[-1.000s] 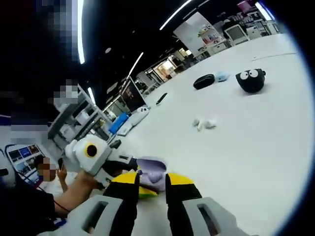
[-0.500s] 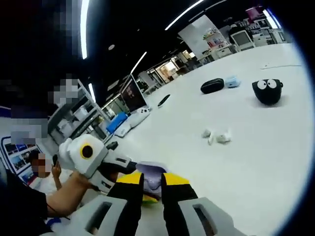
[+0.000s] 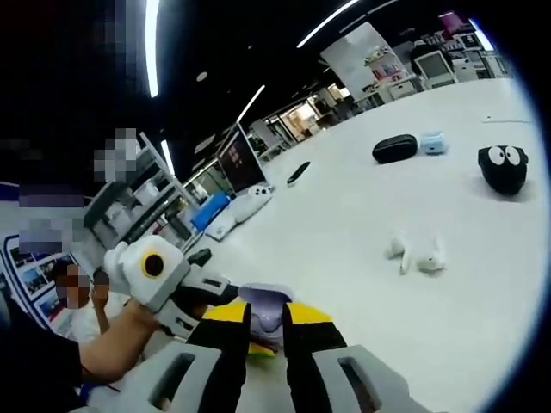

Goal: Pick up the earbuds from the table and place the earbuds into the earbud case

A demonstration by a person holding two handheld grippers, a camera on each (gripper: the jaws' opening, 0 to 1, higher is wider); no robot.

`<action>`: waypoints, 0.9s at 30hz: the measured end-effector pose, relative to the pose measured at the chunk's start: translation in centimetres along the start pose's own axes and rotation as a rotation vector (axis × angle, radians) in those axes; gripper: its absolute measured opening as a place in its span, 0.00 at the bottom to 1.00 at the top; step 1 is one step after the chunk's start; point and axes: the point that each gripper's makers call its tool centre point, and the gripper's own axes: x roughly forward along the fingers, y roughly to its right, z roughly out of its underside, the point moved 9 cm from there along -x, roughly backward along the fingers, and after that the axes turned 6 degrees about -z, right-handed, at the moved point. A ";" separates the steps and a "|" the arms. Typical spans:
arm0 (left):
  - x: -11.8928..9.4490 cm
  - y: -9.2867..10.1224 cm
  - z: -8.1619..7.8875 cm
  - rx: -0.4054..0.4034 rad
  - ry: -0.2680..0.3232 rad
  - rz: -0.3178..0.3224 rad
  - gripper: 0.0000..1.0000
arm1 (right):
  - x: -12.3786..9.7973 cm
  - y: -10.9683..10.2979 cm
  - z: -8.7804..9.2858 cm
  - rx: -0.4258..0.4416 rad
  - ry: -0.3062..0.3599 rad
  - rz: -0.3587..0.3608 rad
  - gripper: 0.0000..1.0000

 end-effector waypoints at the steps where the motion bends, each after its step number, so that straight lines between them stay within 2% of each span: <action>1: 0.0 -0.1 -0.1 -0.001 0.001 0.000 0.18 | 0.1 0.0 -0.2 0.000 0.003 -0.001 0.15; 5: -0.3 -0.8 -0.4 0.010 0.006 -0.006 0.18 | 0.7 0.0 -0.8 -0.003 0.012 -0.004 0.15; 11: -1.1 -1.2 0.7 -0.016 0.018 -0.026 0.18 | 2.1 -0.1 -0.5 -0.011 -0.011 -0.016 0.15; 16: -1.7 -1.4 1.7 -0.040 0.016 -0.055 0.18 | 2.0 -0.7 0.3 -0.056 -0.037 -0.018 0.17; 20: -2.1 -1.4 2.0 -0.061 0.030 -0.072 0.18 | 1.1 -2.3 1.6 -0.180 -0.122 -0.022 0.17; 23: -2.3 -1.3 2.2 -0.070 0.038 -0.079 0.18 | 0.8 -3.7 3.5 -0.326 -0.214 0.001 0.18; 27: -2.4 -1.0 2.5 -0.079 0.047 -0.085 0.18 | 1.4 -4.7 5.4 -0.440 -0.258 0.022 0.23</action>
